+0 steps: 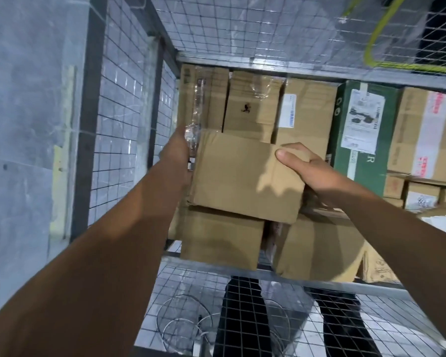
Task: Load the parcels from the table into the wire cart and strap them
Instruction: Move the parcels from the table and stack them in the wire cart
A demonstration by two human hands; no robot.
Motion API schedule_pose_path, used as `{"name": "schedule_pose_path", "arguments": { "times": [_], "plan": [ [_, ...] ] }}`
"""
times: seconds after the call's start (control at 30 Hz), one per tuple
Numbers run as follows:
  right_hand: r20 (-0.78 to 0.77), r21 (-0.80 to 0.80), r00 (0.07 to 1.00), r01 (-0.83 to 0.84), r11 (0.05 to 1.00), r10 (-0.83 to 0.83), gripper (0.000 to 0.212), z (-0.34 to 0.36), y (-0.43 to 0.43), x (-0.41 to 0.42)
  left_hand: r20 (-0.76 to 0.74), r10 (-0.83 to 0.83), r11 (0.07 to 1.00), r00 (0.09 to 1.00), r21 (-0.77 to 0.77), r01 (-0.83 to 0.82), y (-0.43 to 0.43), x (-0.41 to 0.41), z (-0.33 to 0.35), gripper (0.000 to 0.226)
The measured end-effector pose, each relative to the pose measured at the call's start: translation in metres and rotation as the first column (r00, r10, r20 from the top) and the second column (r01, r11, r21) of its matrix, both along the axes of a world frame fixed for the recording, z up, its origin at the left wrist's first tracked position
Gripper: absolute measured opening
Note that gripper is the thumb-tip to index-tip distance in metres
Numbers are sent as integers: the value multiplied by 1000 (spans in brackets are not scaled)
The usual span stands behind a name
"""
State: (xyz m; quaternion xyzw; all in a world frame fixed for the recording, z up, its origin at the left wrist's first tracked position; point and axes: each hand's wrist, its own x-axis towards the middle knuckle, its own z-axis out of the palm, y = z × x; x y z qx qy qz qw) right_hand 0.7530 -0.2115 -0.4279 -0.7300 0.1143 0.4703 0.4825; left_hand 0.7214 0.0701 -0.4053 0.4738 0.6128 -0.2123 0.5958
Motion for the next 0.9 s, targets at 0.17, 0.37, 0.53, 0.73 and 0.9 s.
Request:
{"name": "schedule_pose_path", "arguments": {
  "times": [0.17,0.37,0.53,0.73,0.9],
  "plan": [
    [-74,1,996,47,999,-47,76,5,-10,-7,100,-269,962,958,-16,272,-41,-35,6,126],
    [-79,25,994,76,997,-74,76,0,-9,-14,197,-294,904,935,-259,339,-28,-60,-4,107],
    [-48,111,999,-4,994,9,75,-5,-17,-10,209,-122,931,970,-315,185,-7,-63,-3,94],
    [-94,230,996,22,973,-1,70,-7,-20,-16,30,281,950,959,-153,-273,-4,-15,-25,49],
    [-58,194,996,-48,980,60,76,-7,-20,-16,1,284,959,959,-1,-284,-10,-10,-29,46]
  ]
}}
